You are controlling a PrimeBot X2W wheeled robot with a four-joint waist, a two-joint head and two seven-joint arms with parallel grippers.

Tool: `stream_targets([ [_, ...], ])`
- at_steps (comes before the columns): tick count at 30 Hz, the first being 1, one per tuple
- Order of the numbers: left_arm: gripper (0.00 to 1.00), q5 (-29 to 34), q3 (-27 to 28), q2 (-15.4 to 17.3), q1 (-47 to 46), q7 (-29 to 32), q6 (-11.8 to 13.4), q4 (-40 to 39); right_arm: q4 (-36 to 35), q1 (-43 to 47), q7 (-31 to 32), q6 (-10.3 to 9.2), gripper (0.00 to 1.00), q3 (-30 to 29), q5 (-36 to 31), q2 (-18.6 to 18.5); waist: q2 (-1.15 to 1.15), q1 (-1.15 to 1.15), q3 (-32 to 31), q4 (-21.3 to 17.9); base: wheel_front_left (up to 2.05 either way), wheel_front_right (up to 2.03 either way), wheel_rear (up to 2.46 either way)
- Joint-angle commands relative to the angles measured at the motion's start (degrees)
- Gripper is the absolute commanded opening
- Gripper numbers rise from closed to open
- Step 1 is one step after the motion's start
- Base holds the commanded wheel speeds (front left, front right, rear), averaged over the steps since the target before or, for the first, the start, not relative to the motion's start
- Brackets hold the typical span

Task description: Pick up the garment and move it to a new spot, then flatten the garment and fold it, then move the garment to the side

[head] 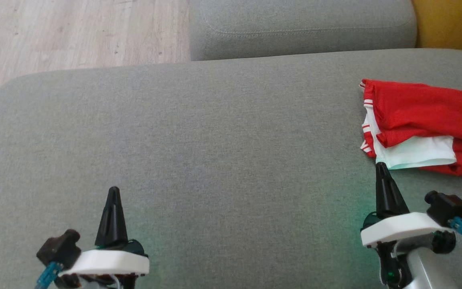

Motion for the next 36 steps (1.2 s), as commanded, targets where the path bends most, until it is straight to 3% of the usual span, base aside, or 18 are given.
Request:
stream_targets([
  [1,0.0,-1.71,1.09,0.3,-2.79,0.37,-0.05,-2.04,-2.32,-2.83,0.43,0.02,0.0,-0.51,1.96,-0.09,0.0,0.0,-0.03,-0.03,0.0,0.0,0.0],
  [36,0.0,-21.18,4.26,0.86,-3.14,5.86,-0.17,-2.66,-4.86,-1.8,6.25,0.08,0.0,-3.33,22.67,-0.13,0.0,0.0,-0.57,-0.55,0.0,0.0,0.0],
])
